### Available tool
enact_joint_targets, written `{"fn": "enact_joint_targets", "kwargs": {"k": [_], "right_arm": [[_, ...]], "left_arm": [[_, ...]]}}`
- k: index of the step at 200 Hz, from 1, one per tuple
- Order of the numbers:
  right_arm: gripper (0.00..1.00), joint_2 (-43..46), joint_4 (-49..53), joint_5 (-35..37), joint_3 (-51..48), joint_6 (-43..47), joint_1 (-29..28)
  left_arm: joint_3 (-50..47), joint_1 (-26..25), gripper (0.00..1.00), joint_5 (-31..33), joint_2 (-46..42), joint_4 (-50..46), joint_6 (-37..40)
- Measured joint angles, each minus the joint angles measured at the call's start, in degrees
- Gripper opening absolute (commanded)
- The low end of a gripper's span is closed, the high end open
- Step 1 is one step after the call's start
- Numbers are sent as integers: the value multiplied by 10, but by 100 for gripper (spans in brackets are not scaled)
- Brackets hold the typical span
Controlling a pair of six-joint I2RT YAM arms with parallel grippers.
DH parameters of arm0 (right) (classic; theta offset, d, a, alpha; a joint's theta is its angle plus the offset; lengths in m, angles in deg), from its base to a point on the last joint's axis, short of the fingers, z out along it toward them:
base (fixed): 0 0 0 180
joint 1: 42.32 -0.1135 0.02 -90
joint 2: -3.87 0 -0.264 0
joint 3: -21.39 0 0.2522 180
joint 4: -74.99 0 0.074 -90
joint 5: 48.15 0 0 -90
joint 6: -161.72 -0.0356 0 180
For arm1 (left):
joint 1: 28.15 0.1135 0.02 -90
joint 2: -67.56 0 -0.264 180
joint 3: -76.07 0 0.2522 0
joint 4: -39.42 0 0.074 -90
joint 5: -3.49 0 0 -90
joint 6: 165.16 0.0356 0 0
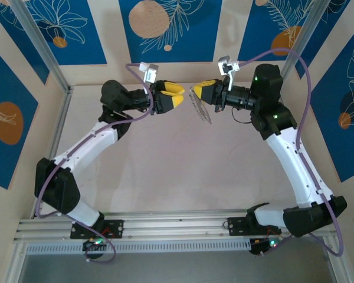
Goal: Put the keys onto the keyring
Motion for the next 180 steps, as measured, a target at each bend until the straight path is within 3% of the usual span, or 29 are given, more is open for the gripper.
{"fn": "enact_joint_targets", "kwargs": {"k": [42, 88, 180], "right_arm": [[0, -50, 177, 5, 102, 112, -5], [0, -74, 274, 32, 128, 170, -25], [0, -76, 307, 46, 135, 194, -49]], "left_arm": [[56, 10, 62, -28, -13, -179, 134], [96, 10, 62, -47, -12, -330, 241], [106, 9, 54, -70, 7, -398, 282]]}}
